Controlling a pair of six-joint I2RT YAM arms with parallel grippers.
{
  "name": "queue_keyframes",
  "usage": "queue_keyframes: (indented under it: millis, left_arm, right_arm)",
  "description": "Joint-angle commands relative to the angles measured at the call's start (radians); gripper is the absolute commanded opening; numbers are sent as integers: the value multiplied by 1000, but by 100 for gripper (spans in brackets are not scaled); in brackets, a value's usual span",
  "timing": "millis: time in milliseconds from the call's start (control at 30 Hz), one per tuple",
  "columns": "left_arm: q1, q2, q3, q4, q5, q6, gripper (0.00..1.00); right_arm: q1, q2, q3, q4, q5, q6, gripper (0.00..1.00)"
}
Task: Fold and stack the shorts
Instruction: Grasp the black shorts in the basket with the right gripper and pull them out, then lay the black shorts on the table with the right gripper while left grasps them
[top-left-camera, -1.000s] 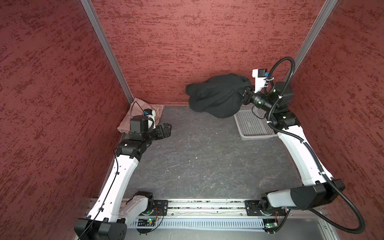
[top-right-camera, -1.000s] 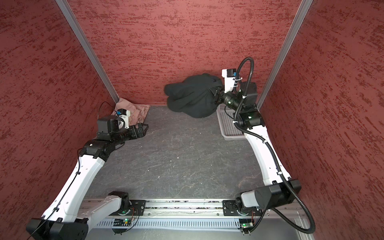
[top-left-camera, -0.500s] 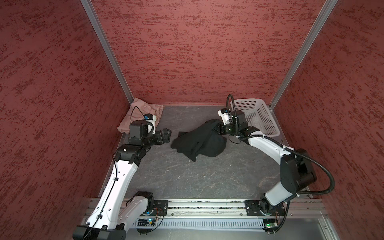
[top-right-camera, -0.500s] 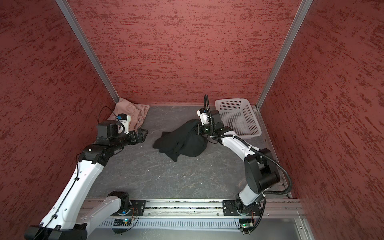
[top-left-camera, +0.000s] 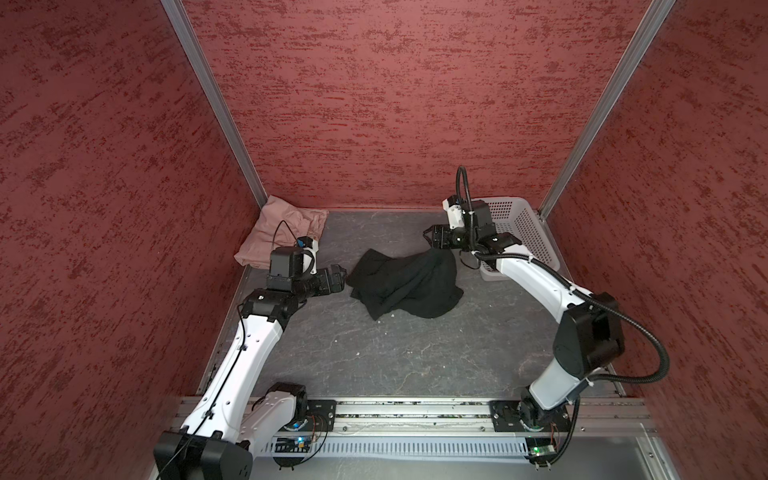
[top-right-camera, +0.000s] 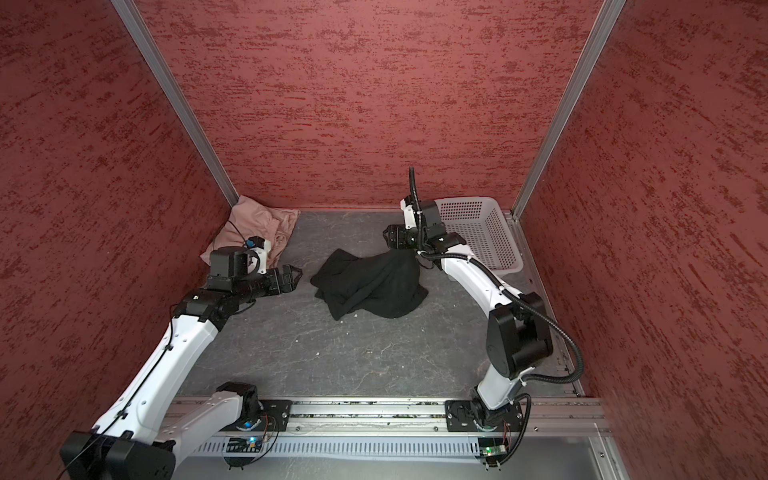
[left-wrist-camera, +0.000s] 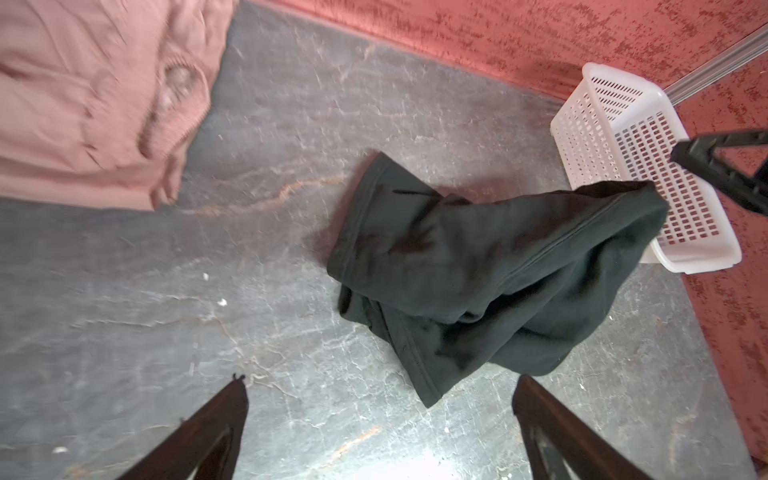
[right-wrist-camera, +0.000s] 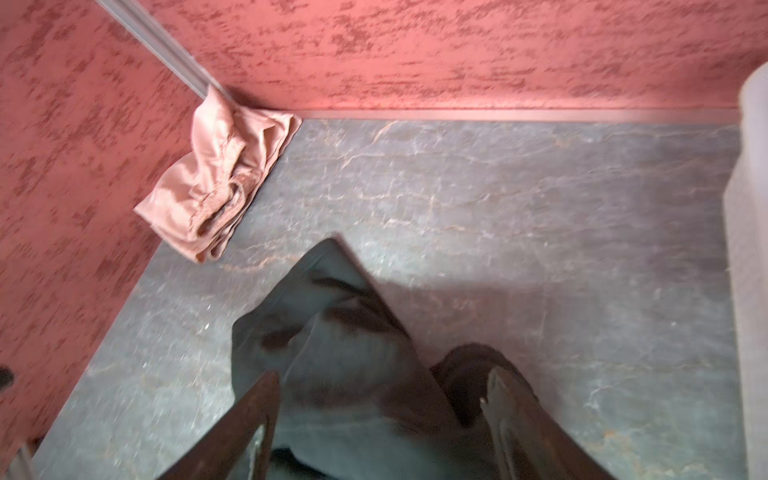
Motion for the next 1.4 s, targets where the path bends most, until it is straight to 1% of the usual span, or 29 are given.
queue_keyframes:
  millis: [0, 100, 267, 367, 433, 500, 600, 767, 933, 1000, 1067, 1100, 1167, 1267, 1367]
  left_arm:
    - [-27, 17, -40, 94, 71, -63, 99]
    - [-78, 34, -63, 129, 63, -81, 99]
    - [-166, 72, -47, 142, 29, -68, 100]
    - [-206, 102, -50, 205, 29, -78, 99]
    - [-230, 127, -44, 249, 44, -86, 99]
    - [-273, 160, -30, 288, 43, -86, 99]
    - [-337, 214, 1, 314, 43, -66, 100]
    - [-450, 292, 47, 295, 1, -23, 99]
    - [-539, 349, 55, 362, 29, -13, 99]
    - [-585, 379, 81, 349, 13, 20, 99]
    - [-631, 417, 105, 331, -15, 67, 99]
    - [-642, 436, 110, 327, -10, 90, 99]
    - [-649, 485, 129, 305, 4, 122, 99]
    - [-658, 572, 178, 256, -5, 156, 99]
    - [-694, 638, 219, 233, -95, 217, 99]
  right_arm:
    - [-38, 101, 47, -87, 108, 3, 81]
    - [-69, 160, 72, -76, 100, 14, 82]
    - [-112, 223, 90, -56, 103, 21, 82]
    - [-140, 256, 91, -30, 114, 14, 82]
    - [-153, 287, 125, -48, 136, -5, 82]
    - [-166, 313, 156, -55, 145, -14, 82]
    - [-190, 341, 183, -42, 142, -6, 82]
    - [-234, 384, 225, -42, 120, -1, 82]
    - [-253, 393, 260, -41, 104, -20, 82]
    - [-254, 357, 246, -21, 65, -41, 82]
    - [-252, 278, 193, 3, -2, -57, 82]
    - [-251, 234, 161, 8, -16, -60, 82]
    - [-243, 119, 66, 10, -36, -67, 84]
    - [-231, -62, -99, 7, -34, -57, 84]
    - [-203, -235, -258, -2, -58, -49, 85]
